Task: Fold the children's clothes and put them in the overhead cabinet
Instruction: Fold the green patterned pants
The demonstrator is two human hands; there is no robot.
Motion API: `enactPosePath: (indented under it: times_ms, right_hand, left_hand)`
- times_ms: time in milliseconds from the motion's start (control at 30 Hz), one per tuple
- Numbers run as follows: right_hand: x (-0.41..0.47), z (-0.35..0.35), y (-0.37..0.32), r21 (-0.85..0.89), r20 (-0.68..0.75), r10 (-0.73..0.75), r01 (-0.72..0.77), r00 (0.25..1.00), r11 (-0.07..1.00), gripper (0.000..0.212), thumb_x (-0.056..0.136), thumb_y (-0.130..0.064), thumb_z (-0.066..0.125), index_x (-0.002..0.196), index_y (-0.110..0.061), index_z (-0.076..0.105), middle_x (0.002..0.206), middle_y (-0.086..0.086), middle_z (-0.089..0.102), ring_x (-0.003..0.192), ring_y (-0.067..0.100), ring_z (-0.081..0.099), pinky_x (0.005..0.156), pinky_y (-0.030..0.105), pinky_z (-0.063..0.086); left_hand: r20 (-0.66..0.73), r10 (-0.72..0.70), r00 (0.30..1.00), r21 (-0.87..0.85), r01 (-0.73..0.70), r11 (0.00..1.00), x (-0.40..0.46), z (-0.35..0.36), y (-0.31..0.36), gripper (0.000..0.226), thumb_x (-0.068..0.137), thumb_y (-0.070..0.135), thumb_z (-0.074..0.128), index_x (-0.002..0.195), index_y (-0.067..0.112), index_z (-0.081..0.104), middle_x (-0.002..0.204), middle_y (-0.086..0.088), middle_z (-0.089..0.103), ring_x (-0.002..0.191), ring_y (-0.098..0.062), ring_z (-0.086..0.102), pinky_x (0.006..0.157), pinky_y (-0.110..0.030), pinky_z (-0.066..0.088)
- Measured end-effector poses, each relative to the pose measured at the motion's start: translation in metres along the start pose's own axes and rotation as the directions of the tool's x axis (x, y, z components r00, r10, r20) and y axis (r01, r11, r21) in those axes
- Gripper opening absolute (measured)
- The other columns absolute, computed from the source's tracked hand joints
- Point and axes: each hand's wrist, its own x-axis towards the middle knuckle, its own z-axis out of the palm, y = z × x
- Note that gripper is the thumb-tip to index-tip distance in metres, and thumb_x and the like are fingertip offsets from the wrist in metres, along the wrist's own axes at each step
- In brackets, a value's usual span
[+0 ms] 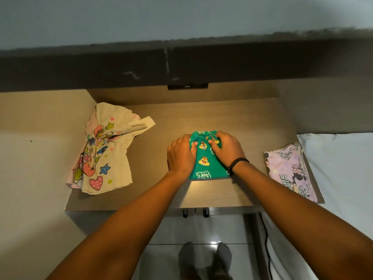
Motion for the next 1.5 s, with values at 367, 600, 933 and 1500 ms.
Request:
enactPosePath:
  times_ms: [367,600,933,1500]
  right_hand:
    - [-0.063,0.014,-0.012,-0.003,-0.143,0.106,-0.108,0.984,0.994,0.025,0.096,-0.037,0.064,0.111,-0.018,0.061,0.110,0.006,0.062,0.104,0.026,0.057,0.085,0.037,0.048]
    - [-0.105,-0.046,0.012,0.421,-0.325,0.217,-0.065,0.920,0.905,0.027,0.101,-0.016,0.058,0.123,-0.026,0.046,0.103,-0.020,0.064,0.087,0.000,0.065,0.069,0.019,0.050]
    - [-0.115,-0.150,0.151,0.059,-0.181,0.324,-0.319,0.928,0.946,0.035,0.105,-0.026,0.053,0.139,-0.023,0.044,0.132,0.009,0.066,0.113,0.031,0.068,0.090,0.040,0.056]
    - [-0.115,-0.121,0.173,-0.437,0.061,0.039,-0.009,0.997,0.900,0.071,0.103,-0.052,0.003,0.164,-0.017,0.017,0.171,0.005,0.019,0.159,0.025,0.010,0.129,0.044,0.010]
  left_hand:
    - [0.049,-0.156,0.987,0.204,0.143,0.968,-0.036,-0.001,0.014,0.055,0.104,0.061,0.044,0.126,0.012,0.059,0.125,-0.012,0.057,0.115,-0.030,0.050,0.096,-0.045,0.044]
    - [0.141,-0.046,0.989,-0.451,0.106,0.886,-0.080,0.011,0.092,0.025,0.109,0.039,0.050,0.122,0.017,0.046,0.115,-0.007,0.069,0.098,-0.031,0.069,0.077,-0.047,0.057]
    - [0.418,0.058,0.907,-0.678,0.269,0.684,-0.100,0.078,0.224,0.053,0.106,0.006,0.056,0.154,0.012,0.034,0.141,0.001,0.057,0.127,-0.019,0.061,0.091,-0.007,0.050]
    - [0.286,0.422,0.860,0.021,-0.446,0.895,-0.079,0.103,0.180,0.064,0.111,0.049,0.022,0.167,0.019,0.021,0.175,-0.006,0.022,0.163,-0.026,0.011,0.133,-0.048,0.007]
